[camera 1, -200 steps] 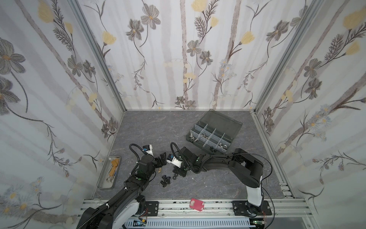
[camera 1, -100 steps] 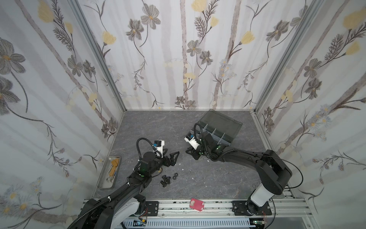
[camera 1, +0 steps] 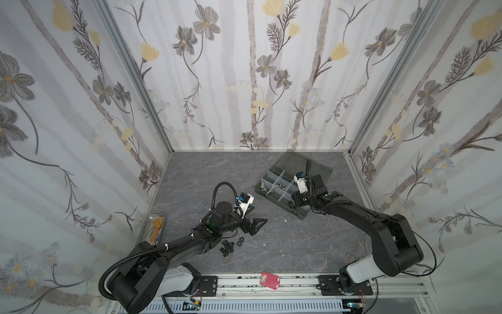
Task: Sort the screws and nuts into containers
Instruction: Place the nut into the container, then pick up the nut from the bottom-center of the table.
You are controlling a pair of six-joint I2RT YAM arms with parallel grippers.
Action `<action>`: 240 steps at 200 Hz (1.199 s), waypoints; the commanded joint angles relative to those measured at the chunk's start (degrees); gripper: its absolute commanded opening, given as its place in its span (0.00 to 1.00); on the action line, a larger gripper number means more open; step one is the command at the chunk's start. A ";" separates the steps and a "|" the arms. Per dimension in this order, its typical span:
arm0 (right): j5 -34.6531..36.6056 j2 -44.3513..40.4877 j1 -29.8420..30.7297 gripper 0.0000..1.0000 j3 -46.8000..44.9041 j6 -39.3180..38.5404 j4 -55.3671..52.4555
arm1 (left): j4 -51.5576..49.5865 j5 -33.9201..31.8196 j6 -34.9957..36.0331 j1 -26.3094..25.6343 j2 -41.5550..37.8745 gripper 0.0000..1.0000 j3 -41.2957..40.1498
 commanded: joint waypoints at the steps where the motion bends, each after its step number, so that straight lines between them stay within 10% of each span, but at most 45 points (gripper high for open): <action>1: 2.89 1.89 -0.16 0.14 0.05 1.92 0.12 | -2.21 -2.05 2.07 -0.02 -1.28 1.00 0.69; 41: 0.92 2.66 0.38 0.44 0.66 2.42 1.36 | -9.18 -5.97 1.74 -0.02 -5.43 1.00 0.77; 121: -10.89 -2.24 12.98 0.43 -1.33 -8.90 7.09 | -13.53 -14.24 -1.26 0.04 -15.34 1.00 -3.59; 155: -13.79 3.02 22.37 0.43 -1.29 -14.41 10.37 | -13.82 -9.41 -0.96 -0.03 -20.88 1.00 -6.82; 240: -15.69 16.61 35.51 0.49 -1.92 -28.81 22.20 | -16.82 -22.40 -7.07 -0.01 -41.31 1.00 -15.98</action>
